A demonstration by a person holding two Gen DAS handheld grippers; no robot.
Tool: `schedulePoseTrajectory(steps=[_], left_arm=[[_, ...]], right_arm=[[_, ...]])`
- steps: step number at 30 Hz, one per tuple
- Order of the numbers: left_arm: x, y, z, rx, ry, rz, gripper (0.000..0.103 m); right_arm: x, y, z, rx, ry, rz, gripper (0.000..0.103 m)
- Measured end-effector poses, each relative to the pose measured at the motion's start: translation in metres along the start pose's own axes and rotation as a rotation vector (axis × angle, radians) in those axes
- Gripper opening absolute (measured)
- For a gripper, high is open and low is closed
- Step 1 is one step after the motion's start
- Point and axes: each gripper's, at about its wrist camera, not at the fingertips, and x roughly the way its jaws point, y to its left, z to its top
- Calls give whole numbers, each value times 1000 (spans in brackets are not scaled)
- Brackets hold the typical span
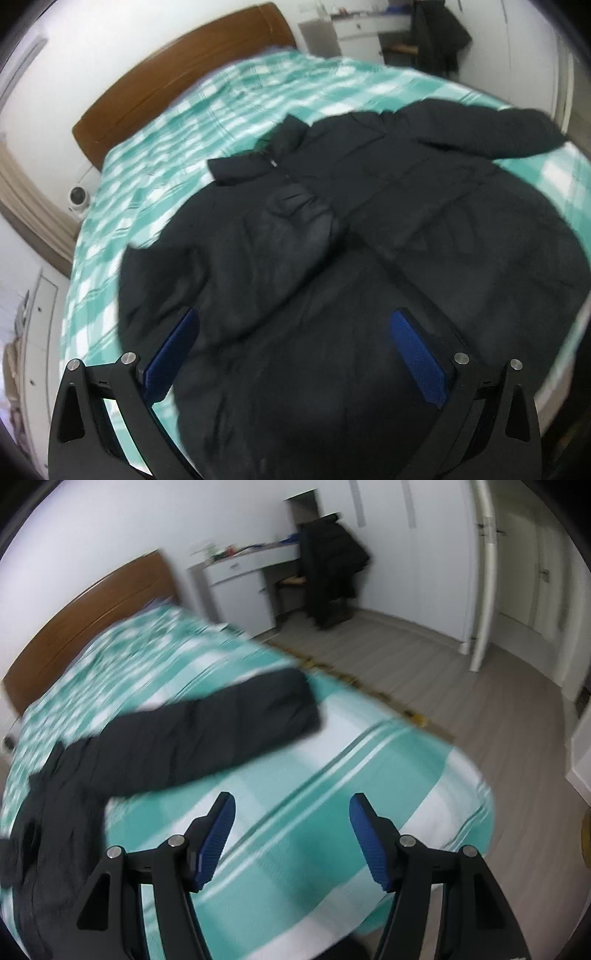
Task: Fold large clothes
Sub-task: 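Grasp a black jacket sleeve with the right tool and pull it outward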
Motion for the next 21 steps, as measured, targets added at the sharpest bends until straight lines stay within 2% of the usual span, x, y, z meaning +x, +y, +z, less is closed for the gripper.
schedulePoseTrajectory(steps=[3,6,8,10,12,13,17,21], left_arm=[[61,4,27,-39,80,13,103],[105,11,39,-85,147,15,102],[120,16,38,-125,166,-13,81],[120,23,34,-166,169,-58,28],[107,35,27,-214,138,-57,12],[98,44,23,-243,124,-71,9],[30,89,7,-363,13,-38,8],[-47,152,-25,-479,-94,49,8]], right_arm=[[-3,33,-31,-46,39,87,66],[-17,59,-54,-107,41,131,66],[-25,81,-66,-169,46,154,66],[-28,102,-74,-225,48,176,66],[-33,122,-77,-275,44,206,66],[-37,129,-79,-292,42,216,66],[-51,161,-85,-351,27,266,66],[-60,185,-87,-386,20,295,66]])
